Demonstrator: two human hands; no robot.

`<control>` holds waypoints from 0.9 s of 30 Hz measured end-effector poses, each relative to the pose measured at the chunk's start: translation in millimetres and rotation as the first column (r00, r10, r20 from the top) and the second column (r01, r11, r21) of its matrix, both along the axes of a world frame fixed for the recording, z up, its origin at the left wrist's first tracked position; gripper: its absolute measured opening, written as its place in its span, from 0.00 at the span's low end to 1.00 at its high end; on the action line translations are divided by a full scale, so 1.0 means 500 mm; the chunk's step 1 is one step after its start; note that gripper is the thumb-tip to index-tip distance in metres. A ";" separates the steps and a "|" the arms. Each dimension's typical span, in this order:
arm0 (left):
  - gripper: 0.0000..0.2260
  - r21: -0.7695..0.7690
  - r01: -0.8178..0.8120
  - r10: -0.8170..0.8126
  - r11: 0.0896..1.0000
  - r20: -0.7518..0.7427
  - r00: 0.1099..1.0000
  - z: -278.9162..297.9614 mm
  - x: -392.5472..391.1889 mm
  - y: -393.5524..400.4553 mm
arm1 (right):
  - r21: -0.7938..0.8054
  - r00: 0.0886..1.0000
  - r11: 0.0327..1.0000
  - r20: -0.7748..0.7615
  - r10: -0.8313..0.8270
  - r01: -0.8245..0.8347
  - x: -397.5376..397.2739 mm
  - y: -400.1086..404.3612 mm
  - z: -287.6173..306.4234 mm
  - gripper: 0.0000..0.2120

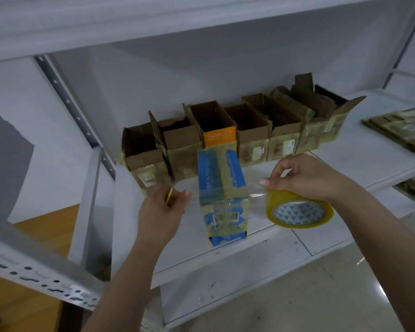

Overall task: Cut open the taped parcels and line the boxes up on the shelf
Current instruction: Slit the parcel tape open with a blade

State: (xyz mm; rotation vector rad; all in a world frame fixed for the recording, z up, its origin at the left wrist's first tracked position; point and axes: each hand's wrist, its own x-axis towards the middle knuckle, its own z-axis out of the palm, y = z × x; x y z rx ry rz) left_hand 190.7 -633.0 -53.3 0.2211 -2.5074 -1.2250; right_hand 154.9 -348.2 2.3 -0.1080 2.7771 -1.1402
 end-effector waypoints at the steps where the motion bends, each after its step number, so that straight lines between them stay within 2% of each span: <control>1: 0.16 0.015 -0.002 0.002 1.000 0.001 1.000 -0.002 0.000 -0.005 | 0.016 1.000 1.000 -0.002 -0.004 0.004 -0.003 -0.001 -0.003 0.17; 8: 0.16 0.053 -0.013 0.012 0.998 0.026 1.000 -0.024 -0.008 -0.010 | -0.029 0.999 0.999 0.038 0.016 -0.014 -0.028 -0.004 -0.031 0.16; 11: 0.17 0.164 0.003 -0.014 0.986 0.062 0.998 -0.054 -0.007 -0.002 | -0.055 0.998 0.998 0.071 -0.002 0.006 -0.034 -0.005 -0.061 0.20; 13: 0.17 0.295 0.003 -0.030 0.956 0.087 0.996 -0.076 -0.004 0.012 | -0.104 0.994 0.994 0.106 -0.011 0.022 -0.035 -0.012 -0.085 0.22; 16: 0.17 0.463 -0.014 -0.052 0.886 0.130 0.990 -0.111 -0.001 0.043 | -0.151 0.992 0.988 0.125 0.002 0.017 -0.037 -0.026 -0.112 0.16; 20: 0.20 0.585 -0.038 -0.072 0.810 0.163 0.984 -0.133 0.003 0.078 | -0.219 0.993 0.975 0.119 -0.014 0.040 -0.037 -0.025 -0.127 0.13; 24: 0.29 0.695 -0.195 -0.086 0.692 0.347 0.934 -0.160 0.010 0.106 | -0.234 0.991 0.971 0.131 -0.012 0.043 -0.033 -0.026 -0.129 0.14; 27: 0.24 0.650 -0.162 -0.097 0.742 0.344 0.934 -0.164 0.006 0.093 | -0.232 0.990 0.971 0.138 -0.023 0.055 -0.032 -0.022 -0.130 0.14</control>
